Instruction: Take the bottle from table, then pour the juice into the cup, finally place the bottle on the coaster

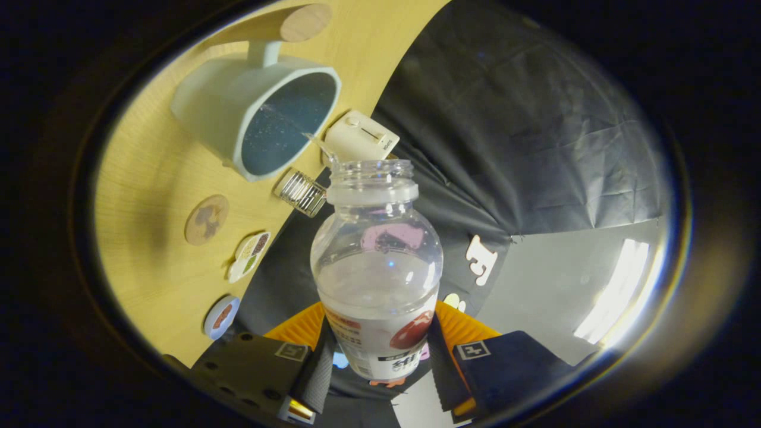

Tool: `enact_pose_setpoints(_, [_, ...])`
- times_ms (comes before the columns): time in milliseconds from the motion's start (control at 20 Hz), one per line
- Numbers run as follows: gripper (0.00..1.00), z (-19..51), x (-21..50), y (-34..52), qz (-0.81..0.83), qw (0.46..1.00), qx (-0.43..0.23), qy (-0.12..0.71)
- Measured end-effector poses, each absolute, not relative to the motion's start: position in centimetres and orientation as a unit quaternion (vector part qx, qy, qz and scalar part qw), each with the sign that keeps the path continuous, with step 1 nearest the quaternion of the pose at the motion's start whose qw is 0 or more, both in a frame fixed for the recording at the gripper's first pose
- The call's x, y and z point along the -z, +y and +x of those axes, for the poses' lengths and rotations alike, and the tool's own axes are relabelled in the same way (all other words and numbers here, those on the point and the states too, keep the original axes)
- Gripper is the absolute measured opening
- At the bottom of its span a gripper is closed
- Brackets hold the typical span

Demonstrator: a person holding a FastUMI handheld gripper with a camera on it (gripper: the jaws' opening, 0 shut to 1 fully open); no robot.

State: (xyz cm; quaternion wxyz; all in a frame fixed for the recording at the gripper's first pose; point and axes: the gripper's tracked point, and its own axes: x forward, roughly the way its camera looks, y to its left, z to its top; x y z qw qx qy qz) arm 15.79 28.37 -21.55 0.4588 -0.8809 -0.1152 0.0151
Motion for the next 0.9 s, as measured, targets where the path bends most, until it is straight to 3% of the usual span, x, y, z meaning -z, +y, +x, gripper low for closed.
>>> enact_pose_setpoints(400, [0.75, 16.0, 21.8, 27.9, -0.878, 0.469, -0.021, -0.097])
enact_pose_setpoints(650, [0.75, 16.3, 23.3, 25.5, -0.831, 0.555, -0.036, -0.019])
enact_pose_setpoints(900, [0.75, 15.2, 26.5, 22.6, -0.694, 0.707, -0.062, 0.126])
